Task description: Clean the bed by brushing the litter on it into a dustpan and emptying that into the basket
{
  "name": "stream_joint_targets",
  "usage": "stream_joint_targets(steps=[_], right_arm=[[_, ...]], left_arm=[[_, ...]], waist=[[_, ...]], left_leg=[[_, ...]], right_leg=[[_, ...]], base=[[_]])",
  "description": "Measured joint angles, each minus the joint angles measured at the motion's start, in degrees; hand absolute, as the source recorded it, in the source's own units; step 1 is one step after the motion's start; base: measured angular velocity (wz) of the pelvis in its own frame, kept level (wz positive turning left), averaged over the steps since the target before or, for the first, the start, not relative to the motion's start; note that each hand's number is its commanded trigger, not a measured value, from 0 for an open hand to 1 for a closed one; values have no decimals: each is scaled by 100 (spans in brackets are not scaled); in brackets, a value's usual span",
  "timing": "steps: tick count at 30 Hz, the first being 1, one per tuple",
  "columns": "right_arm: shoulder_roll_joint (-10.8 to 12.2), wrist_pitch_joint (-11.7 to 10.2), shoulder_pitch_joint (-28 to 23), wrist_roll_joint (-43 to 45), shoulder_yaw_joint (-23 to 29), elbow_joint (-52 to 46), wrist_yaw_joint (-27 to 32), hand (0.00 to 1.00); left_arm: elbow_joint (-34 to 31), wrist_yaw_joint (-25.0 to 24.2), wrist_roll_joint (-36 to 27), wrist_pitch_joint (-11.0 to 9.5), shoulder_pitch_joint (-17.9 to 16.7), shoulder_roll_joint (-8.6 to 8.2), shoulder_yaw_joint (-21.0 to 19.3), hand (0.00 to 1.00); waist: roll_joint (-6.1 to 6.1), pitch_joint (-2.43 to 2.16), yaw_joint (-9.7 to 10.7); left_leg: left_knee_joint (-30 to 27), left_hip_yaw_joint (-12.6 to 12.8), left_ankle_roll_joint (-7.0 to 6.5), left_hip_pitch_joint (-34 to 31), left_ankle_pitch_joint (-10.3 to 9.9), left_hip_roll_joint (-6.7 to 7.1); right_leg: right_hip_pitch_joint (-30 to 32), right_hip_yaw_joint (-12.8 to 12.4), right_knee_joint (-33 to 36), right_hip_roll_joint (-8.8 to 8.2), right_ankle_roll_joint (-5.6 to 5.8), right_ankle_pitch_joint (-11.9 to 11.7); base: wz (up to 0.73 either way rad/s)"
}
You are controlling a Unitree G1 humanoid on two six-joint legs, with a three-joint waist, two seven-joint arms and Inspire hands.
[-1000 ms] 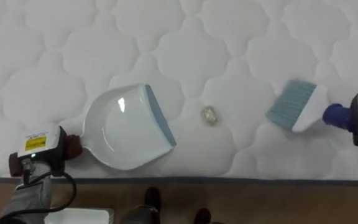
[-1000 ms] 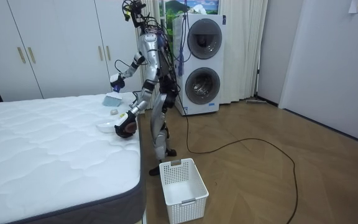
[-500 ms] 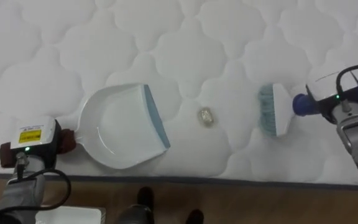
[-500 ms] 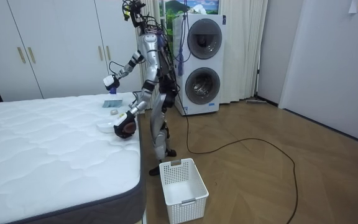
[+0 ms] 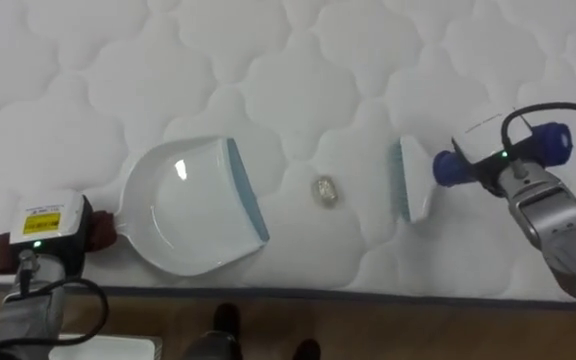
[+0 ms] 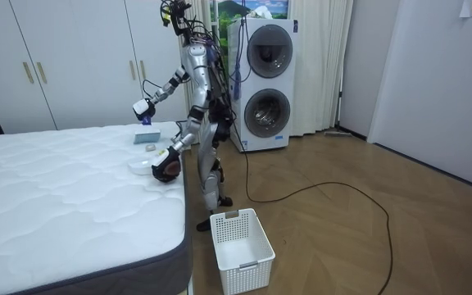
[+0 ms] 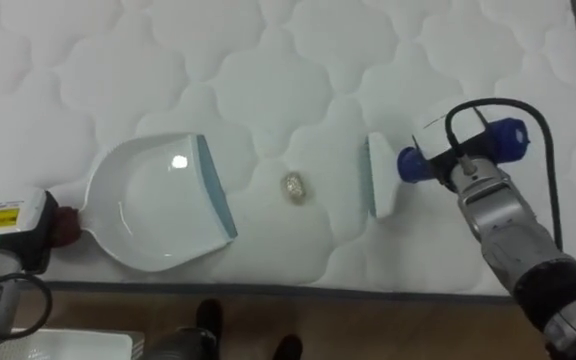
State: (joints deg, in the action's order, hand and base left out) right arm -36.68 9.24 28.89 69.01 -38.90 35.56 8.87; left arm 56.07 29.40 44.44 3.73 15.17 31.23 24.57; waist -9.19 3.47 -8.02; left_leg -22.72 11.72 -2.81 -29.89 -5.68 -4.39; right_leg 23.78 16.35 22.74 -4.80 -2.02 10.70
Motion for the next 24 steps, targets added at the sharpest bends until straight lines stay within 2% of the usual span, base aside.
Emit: stream_joint_targets(steps=[2, 5, 13, 17, 22, 24], right_arm=[[2, -113, -2, -9, -44, -199, -76, 100], [9, -224, -1, -7, -45, -358, -147, 100], [95, -230, -3, 0, -49, -512, -181, 100], [111, -303, -32, -13, -50, -817, -224, 100], [344, -404, -39, -17, -50, -967, -304, 100], [363, -460, -40, -29, -64, -1057, -382, 100]], left_arm=[[-28, 9, 1, -6, -40, 3, 43, 100], [-28, 22, 2, -10, -44, 5, 50, 100], [-62, 134, 8, -36, -133, 7, 38, 100], [-55, 142, 9, -83, -131, 14, 36, 100], [-25, 146, 12, -128, -132, 13, 37, 100], [-25, 147, 13, -145, -136, 13, 41, 100]], waist=[[-22, -17, -16], [-24, -18, -18], [-28, -21, -22], [-33, -24, -38], [-42, -31, -45], [-42, -31, -51]], left_leg=[[36, 10, 0, 35, 0, 12], [49, 10, 0, 38, 0, 18], [69, -4, 9, 37, 6, 25], [70, -4, 10, 38, 5, 25], [74, -4, 12, 38, 7, 29], [82, -5, 12, 37, 7, 36]], right_leg=[[-21, -40, 6, 1, 7, -3], [-20, -36, 17, -5, 8, -4], [-17, 7, -3, -5, 9, -4], [-14, -5, -3, -4, 9, -4], [-8, -34, 0, 1, 9, -4], [-3, -29, 1, -3, 9, -4]], base=[[0], [0], [0], [0], [0], [0]])
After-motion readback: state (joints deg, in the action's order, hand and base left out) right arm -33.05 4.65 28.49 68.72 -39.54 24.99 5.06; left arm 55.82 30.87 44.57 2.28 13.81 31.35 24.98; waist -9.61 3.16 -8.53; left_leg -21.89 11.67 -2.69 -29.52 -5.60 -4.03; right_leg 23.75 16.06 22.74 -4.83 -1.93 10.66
